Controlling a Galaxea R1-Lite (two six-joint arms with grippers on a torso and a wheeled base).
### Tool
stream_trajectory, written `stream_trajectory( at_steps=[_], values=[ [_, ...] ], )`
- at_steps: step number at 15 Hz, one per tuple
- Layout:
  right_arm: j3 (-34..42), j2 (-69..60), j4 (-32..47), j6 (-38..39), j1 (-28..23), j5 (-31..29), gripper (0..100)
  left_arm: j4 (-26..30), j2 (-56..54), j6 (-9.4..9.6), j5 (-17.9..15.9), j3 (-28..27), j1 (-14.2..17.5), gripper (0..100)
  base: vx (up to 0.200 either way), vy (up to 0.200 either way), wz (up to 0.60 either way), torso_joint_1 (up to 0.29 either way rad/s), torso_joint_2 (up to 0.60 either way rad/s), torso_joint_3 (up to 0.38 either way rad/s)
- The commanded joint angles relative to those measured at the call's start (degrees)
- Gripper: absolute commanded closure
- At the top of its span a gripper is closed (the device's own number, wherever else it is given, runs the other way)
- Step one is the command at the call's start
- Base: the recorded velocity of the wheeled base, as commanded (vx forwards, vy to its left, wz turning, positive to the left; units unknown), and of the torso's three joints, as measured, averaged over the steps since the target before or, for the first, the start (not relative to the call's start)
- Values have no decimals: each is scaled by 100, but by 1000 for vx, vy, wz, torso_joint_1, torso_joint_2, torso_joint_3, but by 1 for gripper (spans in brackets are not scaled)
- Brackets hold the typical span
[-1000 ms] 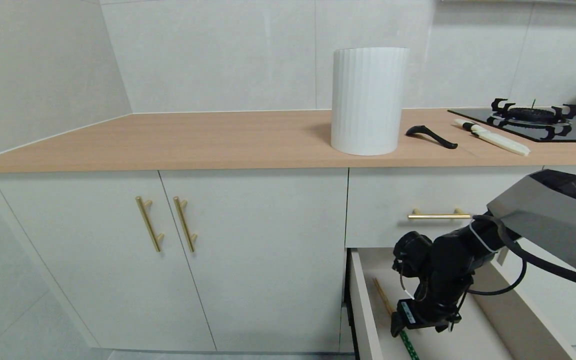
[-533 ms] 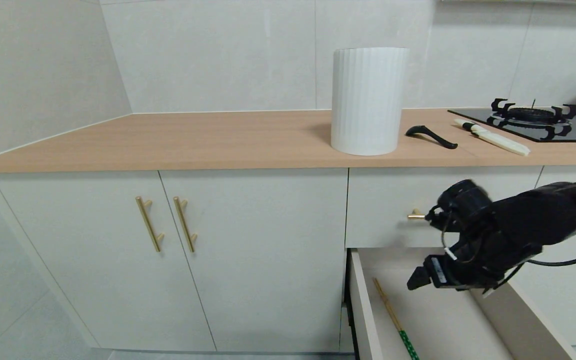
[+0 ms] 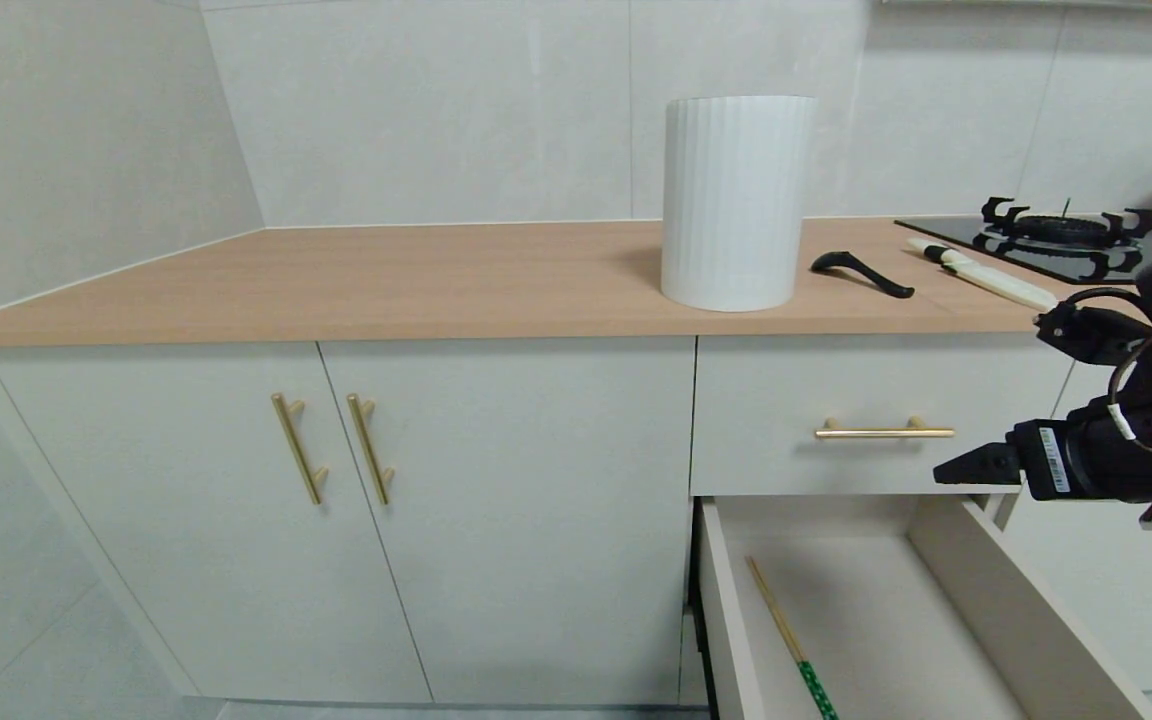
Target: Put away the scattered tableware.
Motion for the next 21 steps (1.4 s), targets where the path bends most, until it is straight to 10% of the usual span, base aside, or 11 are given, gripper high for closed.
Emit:
stream_trajectory(
  at_steps=[1, 21],
  values=[
    [74, -142, -14, -51, -13, -7, 0, 0, 0, 2, 0, 0, 2, 0, 0, 0, 0, 27, -105, -76],
    [91, -160, -14, -69, -13, 46, 0, 0, 0, 2, 0, 0, 2, 0, 0, 0, 0, 171, -450, -282]
  ],
)
